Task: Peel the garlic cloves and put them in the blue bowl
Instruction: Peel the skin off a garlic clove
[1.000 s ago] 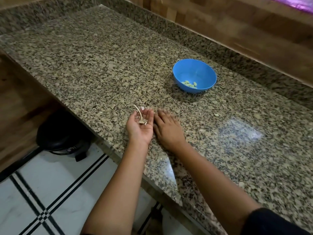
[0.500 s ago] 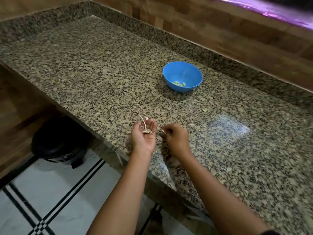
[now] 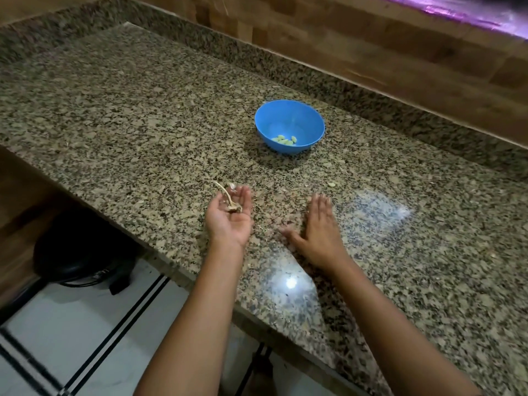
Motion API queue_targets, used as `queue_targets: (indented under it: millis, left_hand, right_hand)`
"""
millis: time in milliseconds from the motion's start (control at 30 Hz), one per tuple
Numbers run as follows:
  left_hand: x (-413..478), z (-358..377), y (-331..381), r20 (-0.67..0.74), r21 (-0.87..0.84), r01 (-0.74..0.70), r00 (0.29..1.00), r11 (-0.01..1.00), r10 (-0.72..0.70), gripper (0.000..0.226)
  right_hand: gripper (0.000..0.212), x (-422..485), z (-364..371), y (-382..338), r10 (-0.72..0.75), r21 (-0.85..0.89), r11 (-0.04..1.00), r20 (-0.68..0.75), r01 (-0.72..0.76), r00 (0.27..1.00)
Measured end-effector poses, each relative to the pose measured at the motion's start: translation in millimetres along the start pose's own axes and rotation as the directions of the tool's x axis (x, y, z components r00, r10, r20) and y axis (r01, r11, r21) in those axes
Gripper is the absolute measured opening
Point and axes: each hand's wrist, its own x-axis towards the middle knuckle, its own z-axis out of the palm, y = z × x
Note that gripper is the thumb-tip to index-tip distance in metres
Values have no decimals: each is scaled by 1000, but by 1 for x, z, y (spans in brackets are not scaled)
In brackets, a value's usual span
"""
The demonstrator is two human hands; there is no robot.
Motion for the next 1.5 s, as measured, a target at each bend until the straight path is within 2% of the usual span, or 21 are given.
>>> queue_targets:
  millis: [100,233,267,333,367,400,467,533,600,667,833,933,1167,1200,1233,1300,1333,1367,1500]
  left_hand:
    - [7,5,10,-14,-24,-54,998,998,54,20]
    - [11,4,23,-33,-74,-137,990,988,134,19]
    - [11,3,27,-37,-86,-158,987,984,155,19]
    - [13,2,34,-49,-107,-179,983,978,174,20]
    - [13,2,37,-47,-123,-181,983,976,177,22]
    - [13,3,40,-40,-137,-184,983,973,180,23]
    - [12,5,43,-31,-145,-197,980,970,195,25]
    - [9,5,45,-33,-138,-216,976,967,214,28]
    - [5,1,50,-43,-140,-245,970,959,241,29]
    - [0,-7,60,-58,-147,-271,962,951,265,27]
    - [-35,-36,69,-93,-155,-333,942,930,321,25]
    - [-53,-55,58,-119,-188,-324,945,927,306,21]
    - [-67,-72,40,-98,-180,-256,965,950,242,26]
    - [-68,-74,39,-98,-173,-248,967,953,234,27]
    - [-70,-76,39,-94,-168,-241,969,956,228,27]
    - [-74,-78,37,-79,-152,-231,972,961,221,28]
    - [-77,-77,37,-74,-139,-225,973,964,217,28]
    - [-78,-78,36,-75,-120,-214,976,969,206,29]
    - [-82,-80,31,-78,-44,-138,988,989,134,28]
  right_hand:
    - [107,30,3,-11,-69,-116,991,16,71,997]
    - [85,50,10,-50,-320,-162,931,72,327,945]
    - [80,41,15,-64,-417,-126,896,99,427,904]
    - [73,15,27,-87,-616,31,785,139,619,775]
    - [71,4,31,-92,-679,125,734,122,667,724]
    - [67,-1,30,-91,-692,208,715,80,667,717]
    - [58,10,23,-77,-589,259,780,-5,570,808]
    - [60,26,17,-60,-456,79,888,32,453,889]
    - [66,38,17,-63,-429,-66,897,100,436,898]
    - [66,43,26,-84,-528,-100,834,144,543,837]
    - [53,14,35,-106,-769,-36,613,204,789,606]
    - [45,-11,26,-93,-817,28,564,164,825,553]
    - [16,-42,29,-70,-767,22,630,-137,776,627]
    - [14,-45,30,-73,-742,35,657,-148,753,654]
    - [11,-46,29,-77,-686,81,707,-168,703,708]
    - [15,-51,20,-89,-426,323,824,-188,466,885]
    - [18,-55,15,-98,-321,447,813,-190,373,928]
    - [20,-60,9,-107,-281,534,776,-185,336,942]
    - [33,-86,-6,-130,-443,668,663,-15,339,896]
